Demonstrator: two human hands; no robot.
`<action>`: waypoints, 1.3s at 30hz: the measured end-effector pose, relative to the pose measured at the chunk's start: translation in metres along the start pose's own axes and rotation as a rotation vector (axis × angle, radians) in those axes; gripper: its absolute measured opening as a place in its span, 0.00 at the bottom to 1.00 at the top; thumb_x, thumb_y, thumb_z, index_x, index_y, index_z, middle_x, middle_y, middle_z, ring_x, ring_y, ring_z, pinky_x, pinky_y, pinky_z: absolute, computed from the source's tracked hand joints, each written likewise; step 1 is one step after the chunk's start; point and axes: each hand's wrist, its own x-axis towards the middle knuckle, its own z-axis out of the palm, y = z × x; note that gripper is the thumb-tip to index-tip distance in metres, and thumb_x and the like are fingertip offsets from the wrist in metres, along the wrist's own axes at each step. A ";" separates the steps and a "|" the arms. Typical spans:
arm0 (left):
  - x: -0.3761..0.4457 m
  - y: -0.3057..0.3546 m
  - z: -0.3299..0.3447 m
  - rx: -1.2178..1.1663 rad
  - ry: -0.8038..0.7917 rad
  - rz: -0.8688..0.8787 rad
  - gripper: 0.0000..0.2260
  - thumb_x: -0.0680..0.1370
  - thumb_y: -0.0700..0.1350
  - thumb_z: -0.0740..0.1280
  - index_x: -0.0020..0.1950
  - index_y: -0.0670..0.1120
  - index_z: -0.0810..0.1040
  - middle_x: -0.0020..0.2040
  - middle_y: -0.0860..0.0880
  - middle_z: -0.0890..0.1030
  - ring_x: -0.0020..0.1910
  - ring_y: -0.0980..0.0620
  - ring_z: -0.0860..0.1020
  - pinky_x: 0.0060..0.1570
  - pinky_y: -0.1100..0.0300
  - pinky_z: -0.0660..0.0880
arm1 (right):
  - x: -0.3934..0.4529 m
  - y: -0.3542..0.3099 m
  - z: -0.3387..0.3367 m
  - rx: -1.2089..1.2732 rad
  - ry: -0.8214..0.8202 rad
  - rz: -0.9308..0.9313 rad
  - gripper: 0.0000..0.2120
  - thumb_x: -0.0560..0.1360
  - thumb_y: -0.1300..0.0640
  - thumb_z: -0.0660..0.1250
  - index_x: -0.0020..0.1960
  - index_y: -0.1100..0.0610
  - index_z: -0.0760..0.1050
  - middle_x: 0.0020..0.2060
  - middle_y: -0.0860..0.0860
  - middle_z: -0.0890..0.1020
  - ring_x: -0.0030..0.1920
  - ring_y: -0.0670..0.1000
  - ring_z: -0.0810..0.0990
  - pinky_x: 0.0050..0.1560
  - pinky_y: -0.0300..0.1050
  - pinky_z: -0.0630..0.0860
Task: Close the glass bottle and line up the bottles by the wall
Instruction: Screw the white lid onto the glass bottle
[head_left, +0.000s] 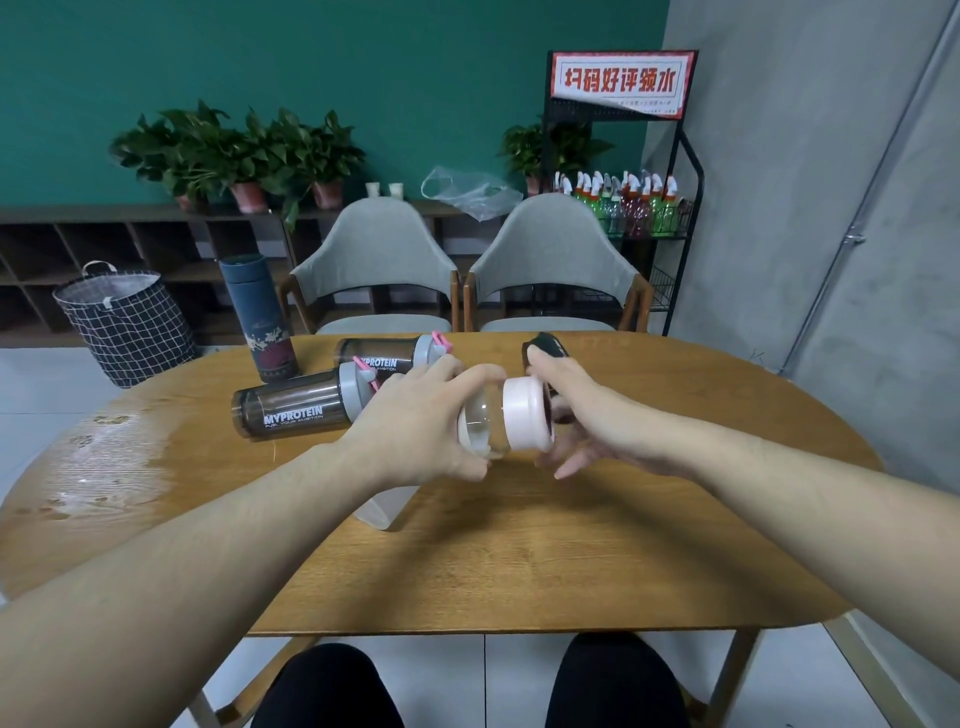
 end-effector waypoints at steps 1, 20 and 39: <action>0.000 0.000 -0.001 -0.018 -0.005 -0.013 0.38 0.59 0.66 0.65 0.68 0.64 0.57 0.62 0.51 0.73 0.59 0.47 0.74 0.55 0.49 0.72 | -0.002 0.004 -0.002 -0.115 0.042 -0.131 0.32 0.76 0.29 0.59 0.74 0.43 0.61 0.63 0.48 0.77 0.50 0.50 0.85 0.55 0.55 0.83; 0.008 0.007 0.001 0.008 -0.011 0.020 0.39 0.63 0.62 0.71 0.71 0.62 0.61 0.57 0.53 0.70 0.55 0.49 0.71 0.53 0.50 0.72 | -0.005 0.003 -0.004 -0.091 0.074 -0.093 0.22 0.80 0.33 0.54 0.65 0.47 0.66 0.47 0.52 0.83 0.33 0.47 0.82 0.47 0.53 0.83; 0.010 0.017 -0.003 0.068 -0.017 0.050 0.39 0.65 0.60 0.73 0.73 0.60 0.61 0.59 0.53 0.70 0.57 0.50 0.70 0.55 0.51 0.70 | -0.005 0.008 -0.009 0.098 -0.042 0.112 0.39 0.74 0.24 0.53 0.61 0.58 0.74 0.40 0.57 0.86 0.32 0.53 0.81 0.39 0.49 0.81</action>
